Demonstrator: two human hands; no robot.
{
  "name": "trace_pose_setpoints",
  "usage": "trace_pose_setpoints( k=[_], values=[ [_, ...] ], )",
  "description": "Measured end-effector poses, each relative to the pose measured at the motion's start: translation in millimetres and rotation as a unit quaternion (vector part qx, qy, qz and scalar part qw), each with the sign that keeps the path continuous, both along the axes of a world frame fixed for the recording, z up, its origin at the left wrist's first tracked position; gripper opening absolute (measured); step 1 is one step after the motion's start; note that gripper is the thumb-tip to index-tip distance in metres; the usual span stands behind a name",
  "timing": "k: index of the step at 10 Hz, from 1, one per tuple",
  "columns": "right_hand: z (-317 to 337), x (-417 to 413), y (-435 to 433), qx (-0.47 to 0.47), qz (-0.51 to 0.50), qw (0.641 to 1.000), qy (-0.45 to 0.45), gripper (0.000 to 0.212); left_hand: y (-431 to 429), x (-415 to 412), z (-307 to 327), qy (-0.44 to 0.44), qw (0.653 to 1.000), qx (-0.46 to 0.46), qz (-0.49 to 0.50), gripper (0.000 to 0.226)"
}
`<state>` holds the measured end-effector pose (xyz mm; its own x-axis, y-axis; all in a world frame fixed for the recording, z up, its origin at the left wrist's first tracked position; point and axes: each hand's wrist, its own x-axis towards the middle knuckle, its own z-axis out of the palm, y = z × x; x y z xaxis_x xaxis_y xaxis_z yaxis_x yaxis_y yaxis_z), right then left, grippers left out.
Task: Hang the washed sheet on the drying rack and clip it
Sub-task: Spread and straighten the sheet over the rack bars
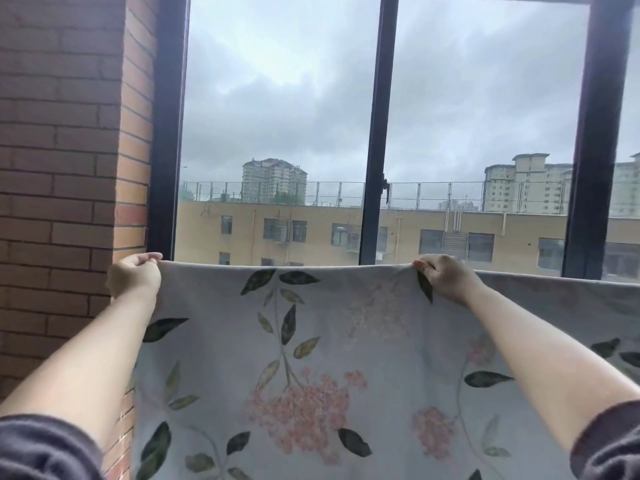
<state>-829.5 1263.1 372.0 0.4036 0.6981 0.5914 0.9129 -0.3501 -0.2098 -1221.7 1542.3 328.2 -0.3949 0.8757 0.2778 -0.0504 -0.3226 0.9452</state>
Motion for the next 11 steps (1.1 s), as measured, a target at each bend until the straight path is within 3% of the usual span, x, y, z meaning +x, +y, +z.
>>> trace_pose_setpoints(
  k=[1,2,3,4,5,6,7,8,9,10,11],
  values=[
    [1.8,2.5,2.2,0.030,0.009,0.999,0.022,0.022,2.1,-18.0,15.9,-0.087,0.989,-0.084,-0.091,0.023],
    [1.9,-2.4,5.5,0.022,0.002,1.000,0.006,0.015,5.0,-39.1,19.3,-0.023,0.954,-0.181,-0.240,0.028],
    [-1.9,-16.6,16.6,-0.004,-0.026,0.998,-0.056,0.025,-5.0,-48.8,11.3,0.061,0.905,-0.244,-0.343,0.034],
    [-7.6,-26.3,27.8,-0.019,-0.038,0.995,-0.095,0.032,-9.8,-49.5,-16.8,0.254,0.849,-0.273,-0.373,0.025],
    [-9.7,-30.6,31.7,-0.023,-0.046,0.993,-0.107,0.031,-9.9,-47.6,-43.8,0.343,0.802,-0.311,-0.376,0.030],
    [-10.8,-32.7,34.0,-0.022,-0.049,0.993,-0.107,0.030,-22.2,-41.2,-50.3,0.368,0.739,-0.338,-0.452,0.025],
    [-11.0,-31.7,33.2,-0.030,-0.054,0.993,-0.104,0.032,-24.0,-41.8,-53.6,0.460,0.643,-0.375,-0.484,0.020],
    [-12.9,-28.5,30.8,-0.039,-0.060,0.992,-0.100,0.036,-26.2,-44.4,-56.5,0.509,0.620,-0.382,-0.459,0.015],
    [-12.7,-30.1,30.6,-0.042,-0.069,0.992,-0.100,0.035,-24.9,-41.9,-61.4,0.470,0.705,-0.364,-0.386,0.014],
    [-10.4,-34.3,31.2,-0.049,-0.070,0.992,-0.098,0.033,5.0,-36.7,-66.4,0.205,0.906,-0.260,-0.264,0.034],
    [-7.7,-32.7,31.6,-0.025,-0.040,0.997,-0.068,0.031,23.3,-32.1,-41.2,0.002,0.973,-0.105,-0.206,0.026]
  ],
)
